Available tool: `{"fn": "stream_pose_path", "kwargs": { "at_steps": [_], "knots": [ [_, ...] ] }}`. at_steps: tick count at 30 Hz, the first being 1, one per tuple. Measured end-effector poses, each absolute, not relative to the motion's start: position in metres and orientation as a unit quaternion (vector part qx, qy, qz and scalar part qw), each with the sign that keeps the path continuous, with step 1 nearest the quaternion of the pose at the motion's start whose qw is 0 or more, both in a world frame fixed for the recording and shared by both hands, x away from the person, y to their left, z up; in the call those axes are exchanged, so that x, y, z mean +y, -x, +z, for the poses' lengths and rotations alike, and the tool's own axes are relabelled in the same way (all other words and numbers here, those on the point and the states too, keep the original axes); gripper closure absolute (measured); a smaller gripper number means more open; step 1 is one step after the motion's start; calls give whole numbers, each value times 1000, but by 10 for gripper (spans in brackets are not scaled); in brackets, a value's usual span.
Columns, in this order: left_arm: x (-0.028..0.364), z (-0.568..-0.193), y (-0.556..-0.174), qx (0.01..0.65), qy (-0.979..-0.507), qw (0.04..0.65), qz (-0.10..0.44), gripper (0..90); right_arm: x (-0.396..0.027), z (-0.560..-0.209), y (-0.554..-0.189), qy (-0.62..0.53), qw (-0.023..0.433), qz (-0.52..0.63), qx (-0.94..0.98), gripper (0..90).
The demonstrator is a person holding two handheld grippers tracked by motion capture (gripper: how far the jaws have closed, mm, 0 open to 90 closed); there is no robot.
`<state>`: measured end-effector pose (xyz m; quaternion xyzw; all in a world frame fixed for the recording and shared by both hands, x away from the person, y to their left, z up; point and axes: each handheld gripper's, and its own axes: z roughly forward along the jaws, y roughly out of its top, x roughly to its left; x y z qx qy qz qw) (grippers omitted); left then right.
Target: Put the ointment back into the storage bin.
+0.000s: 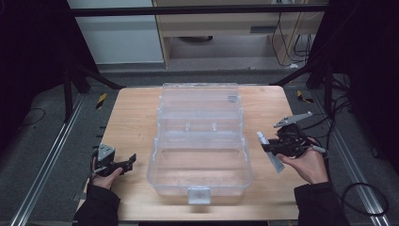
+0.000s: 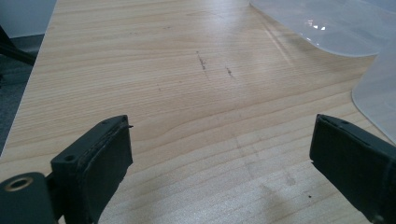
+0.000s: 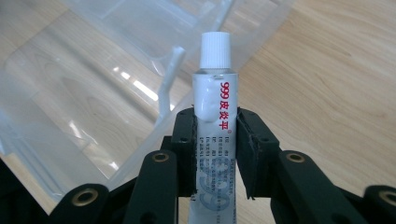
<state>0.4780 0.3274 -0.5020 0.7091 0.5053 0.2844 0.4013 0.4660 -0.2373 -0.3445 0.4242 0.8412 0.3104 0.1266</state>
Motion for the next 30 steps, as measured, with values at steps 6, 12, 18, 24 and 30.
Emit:
{"fn": "stream_pose_path", "kwargs": {
  "at_steps": [6, 12, 18, 24, 30],
  "knots": [
    [327, -502, -478, 505, -710, 402, 282, 61, -232, -335, -469, -393, 124, 316, 854, 698],
    [327, -502, -478, 504, -711, 402, 281, 66, -223, -328, -470, -359, 120, 312, 871, 698],
    [328, -502, -478, 503, -712, 401, 280, 72, -209, -320, -469, -317, 108, 314, 888, 698],
    [328, -502, -478, 503, -712, 402, 279, 76, -191, -313, -472, -274, 101, 315, 903, 698],
    [328, -502, -478, 503, -713, 403, 277, 77, -176, -311, -474, -250, 98, 307, 913, 698]
  ]
}}
